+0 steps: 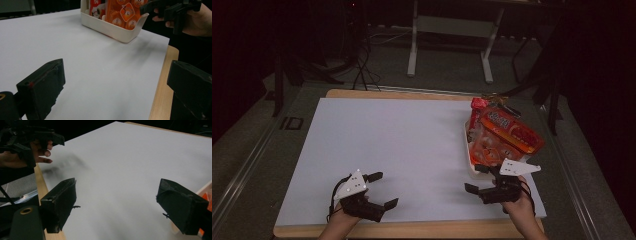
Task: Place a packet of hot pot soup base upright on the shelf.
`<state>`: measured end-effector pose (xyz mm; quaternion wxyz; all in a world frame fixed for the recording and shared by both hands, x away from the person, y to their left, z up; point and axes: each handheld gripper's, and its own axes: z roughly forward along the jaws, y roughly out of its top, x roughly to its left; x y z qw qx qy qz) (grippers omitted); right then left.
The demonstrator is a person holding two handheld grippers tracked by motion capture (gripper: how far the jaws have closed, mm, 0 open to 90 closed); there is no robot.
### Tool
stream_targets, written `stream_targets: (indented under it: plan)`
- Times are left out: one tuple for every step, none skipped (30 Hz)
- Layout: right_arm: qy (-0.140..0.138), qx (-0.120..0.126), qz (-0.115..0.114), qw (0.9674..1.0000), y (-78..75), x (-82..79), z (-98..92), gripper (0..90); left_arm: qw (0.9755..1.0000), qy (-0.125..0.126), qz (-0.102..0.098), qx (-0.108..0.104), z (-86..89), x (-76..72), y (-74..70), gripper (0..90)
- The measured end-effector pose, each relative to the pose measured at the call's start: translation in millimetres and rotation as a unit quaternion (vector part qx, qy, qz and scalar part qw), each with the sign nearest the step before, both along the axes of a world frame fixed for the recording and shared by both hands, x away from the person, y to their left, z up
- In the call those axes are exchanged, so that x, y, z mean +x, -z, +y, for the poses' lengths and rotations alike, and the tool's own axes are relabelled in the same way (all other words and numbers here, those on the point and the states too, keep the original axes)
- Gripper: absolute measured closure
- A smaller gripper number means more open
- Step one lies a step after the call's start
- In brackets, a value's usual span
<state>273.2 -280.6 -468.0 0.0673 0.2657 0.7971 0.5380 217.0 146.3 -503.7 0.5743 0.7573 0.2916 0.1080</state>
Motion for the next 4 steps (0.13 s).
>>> stream_targets:
  plan:
    - [0.001, 0.0, 0.0, 1.0, 0.0, 0.2, -0.3, 15.8, 1.0, 0.0, -0.001, 0.0, -0.3, -0.1, 0.0, 2.3]
    - [0.002, 0.0, 0.0, 1.0, 0.1, 0.2, -0.5, 15.8, 1.0, 0.001, -0.001, 0.001, -0.7, -0.1, -0.1, 2.2]
    - [0.002, 0.0, 0.0, 1.0, 0.3, 0.3, -0.5, 15.8, 1.0, 0.001, -0.002, 0.002, -1.1, 0.0, -0.3, 2.2]
    - [0.002, -0.002, -0.001, 1.0, 0.8, 0.5, -0.5, 15.8, 1.0, 0.002, -0.004, 0.003, -1.3, 0.0, -0.4, 2.2]
